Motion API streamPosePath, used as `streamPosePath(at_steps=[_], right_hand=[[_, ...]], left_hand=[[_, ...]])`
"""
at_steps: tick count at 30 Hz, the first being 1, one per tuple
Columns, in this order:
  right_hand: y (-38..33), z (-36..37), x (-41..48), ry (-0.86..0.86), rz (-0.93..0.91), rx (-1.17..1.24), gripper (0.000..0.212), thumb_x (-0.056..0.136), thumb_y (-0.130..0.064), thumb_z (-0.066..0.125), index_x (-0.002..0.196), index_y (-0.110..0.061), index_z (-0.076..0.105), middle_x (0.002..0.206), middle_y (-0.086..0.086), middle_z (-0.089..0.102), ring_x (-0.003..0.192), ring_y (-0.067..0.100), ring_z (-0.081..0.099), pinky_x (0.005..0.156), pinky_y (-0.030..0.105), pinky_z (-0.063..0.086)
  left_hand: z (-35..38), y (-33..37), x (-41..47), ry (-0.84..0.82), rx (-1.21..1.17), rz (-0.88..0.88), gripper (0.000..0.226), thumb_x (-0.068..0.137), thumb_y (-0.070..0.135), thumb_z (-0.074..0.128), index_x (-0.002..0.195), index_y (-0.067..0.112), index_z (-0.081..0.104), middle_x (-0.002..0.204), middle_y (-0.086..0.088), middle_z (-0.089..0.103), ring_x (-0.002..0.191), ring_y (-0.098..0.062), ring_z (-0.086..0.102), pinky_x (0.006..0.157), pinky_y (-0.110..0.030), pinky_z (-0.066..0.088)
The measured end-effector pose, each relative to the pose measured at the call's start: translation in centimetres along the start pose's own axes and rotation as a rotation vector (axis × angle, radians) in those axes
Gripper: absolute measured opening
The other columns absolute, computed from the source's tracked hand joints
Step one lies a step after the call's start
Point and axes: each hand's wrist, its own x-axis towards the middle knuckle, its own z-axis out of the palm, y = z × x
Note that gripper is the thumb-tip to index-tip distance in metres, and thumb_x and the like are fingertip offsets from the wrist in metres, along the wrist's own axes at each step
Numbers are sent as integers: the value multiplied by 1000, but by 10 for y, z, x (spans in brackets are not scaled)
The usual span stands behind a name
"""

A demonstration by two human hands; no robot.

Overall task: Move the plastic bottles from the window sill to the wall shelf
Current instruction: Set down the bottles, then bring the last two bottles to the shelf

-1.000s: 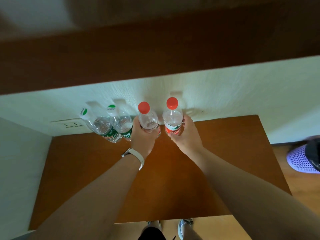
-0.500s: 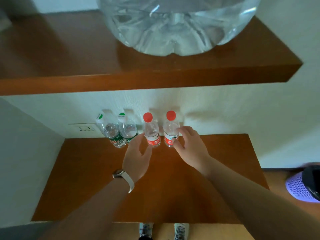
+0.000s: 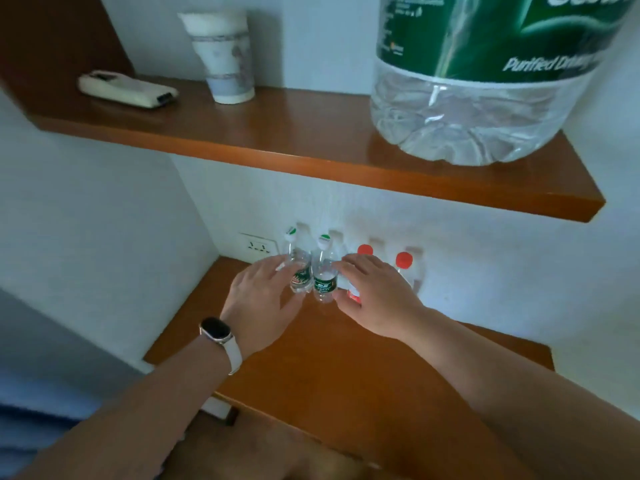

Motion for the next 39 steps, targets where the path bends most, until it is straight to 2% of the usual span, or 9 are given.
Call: streamPosePath(at_steps=[9,13,16,20,22,24,31,39], right_hand=[[-83,-11,25,0,-189,-30,62,93,-56,20,143,-24,39,146,-1,42,135,22,35,108,46,36],[-133,-8,26,-6,-291,-67,64,94,-56,19,146,-23,37,151,1,38,139,23,32,111,49,33],[-182,-4,20,0,-365,-70,62,97,-54,21,149,-22,35,153,2,36,141,22,30,113,44,28],[-250,4,7,13,-489,-37,58,98,-52,27,145,-20,42,146,3,45,134,23,40,106,44,41],[-287,8,-2,13,-565,-29,56,98,-50,32,141,-18,46,140,4,51,128,25,46,100,43,45],[-326,13,-11,25,-633,-13,55,96,-48,37,138,-16,52,133,7,56,121,27,51,94,43,48],[-466,40,-50,72,-867,108,54,93,-45,44,131,-10,59,129,13,60,116,33,56,88,48,51],[-603,58,-92,118,-1160,229,50,90,-42,49,124,-8,63,121,13,63,109,34,59,81,48,53]], left_hand=[[-43,-47,-74,0,140,-188,60,98,59,31,154,38,24,164,8,21,151,-18,16,121,-45,14],[-67,-72,-123,37,143,-255,56,99,56,36,152,39,30,163,6,25,150,-20,18,122,-46,13],[-86,-94,-169,58,169,-299,54,99,55,36,151,39,33,162,5,27,150,-22,19,121,-45,13],[-112,-124,-243,138,171,-357,57,95,56,32,142,30,51,150,-2,49,140,-28,42,115,-52,32],[-121,-137,-283,188,180,-390,57,93,54,36,135,25,60,140,-5,58,131,-32,52,106,-56,41],[-130,-150,-324,209,204,-431,53,92,52,42,131,22,63,135,-7,61,127,-33,55,103,-55,44],[-159,-182,-471,322,335,-579,50,91,48,51,129,19,64,131,-7,62,122,-30,55,103,-44,36],[-199,-185,-627,371,423,-932,54,91,53,46,131,21,63,136,-5,61,128,-31,53,107,-49,36]])
